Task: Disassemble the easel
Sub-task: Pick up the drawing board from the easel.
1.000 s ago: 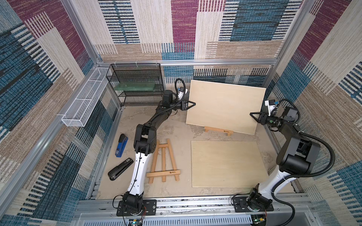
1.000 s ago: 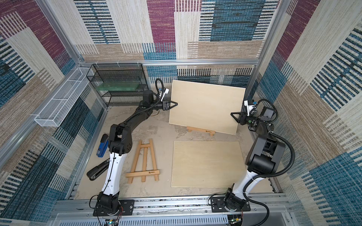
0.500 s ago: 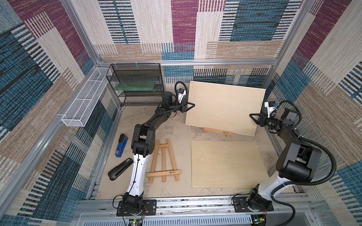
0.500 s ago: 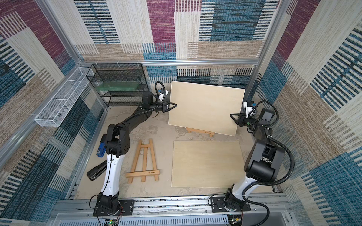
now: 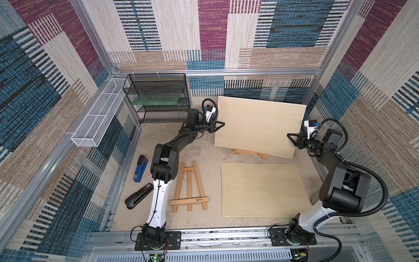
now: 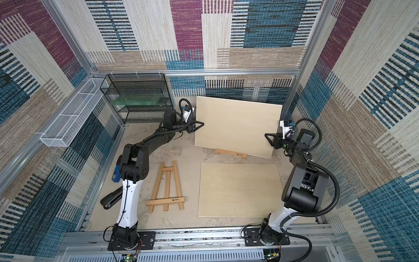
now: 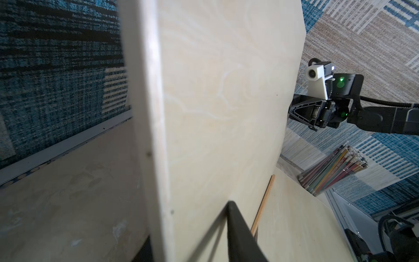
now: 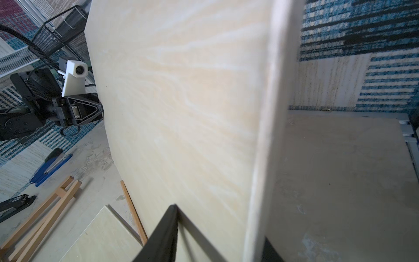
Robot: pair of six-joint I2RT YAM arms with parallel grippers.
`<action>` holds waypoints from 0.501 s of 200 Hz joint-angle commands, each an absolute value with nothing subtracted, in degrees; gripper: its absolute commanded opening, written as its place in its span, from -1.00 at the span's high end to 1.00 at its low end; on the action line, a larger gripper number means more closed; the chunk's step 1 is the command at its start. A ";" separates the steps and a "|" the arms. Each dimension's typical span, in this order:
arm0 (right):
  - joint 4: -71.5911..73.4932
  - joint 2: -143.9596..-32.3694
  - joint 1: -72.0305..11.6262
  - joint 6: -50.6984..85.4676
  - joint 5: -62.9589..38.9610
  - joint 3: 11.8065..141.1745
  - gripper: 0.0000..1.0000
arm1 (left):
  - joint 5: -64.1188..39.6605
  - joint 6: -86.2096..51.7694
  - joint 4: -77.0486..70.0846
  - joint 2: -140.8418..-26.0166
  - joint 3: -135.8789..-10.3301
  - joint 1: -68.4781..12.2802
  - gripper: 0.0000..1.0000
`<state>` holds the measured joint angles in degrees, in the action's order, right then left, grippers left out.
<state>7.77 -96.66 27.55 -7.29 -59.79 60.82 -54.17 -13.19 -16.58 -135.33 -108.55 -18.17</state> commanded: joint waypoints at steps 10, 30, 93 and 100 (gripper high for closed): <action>11.54 -97.74 27.76 -3.03 -61.78 58.62 0.13 | -50.26 -15.63 -14.80 -135.88 -107.58 -21.54 0.55; 14.10 -98.90 29.74 -1.49 -67.39 59.13 -0.04 | -52.45 -21.10 -19.33 -136.97 -107.70 -20.52 0.32; -25.16 -112.21 27.28 -31.80 -83.00 81.15 -0.15 | -60.71 -22.48 -14.49 -141.52 -117.15 -17.75 -0.05; -31.79 -114.14 26.50 -37.95 -83.98 84.18 -0.15 | -60.46 -20.04 -11.67 -141.29 -117.77 -17.65 -0.08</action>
<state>-5.87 -109.21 28.38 -16.91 -75.66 76.62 -57.58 -25.61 -20.86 -141.36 -114.13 -17.74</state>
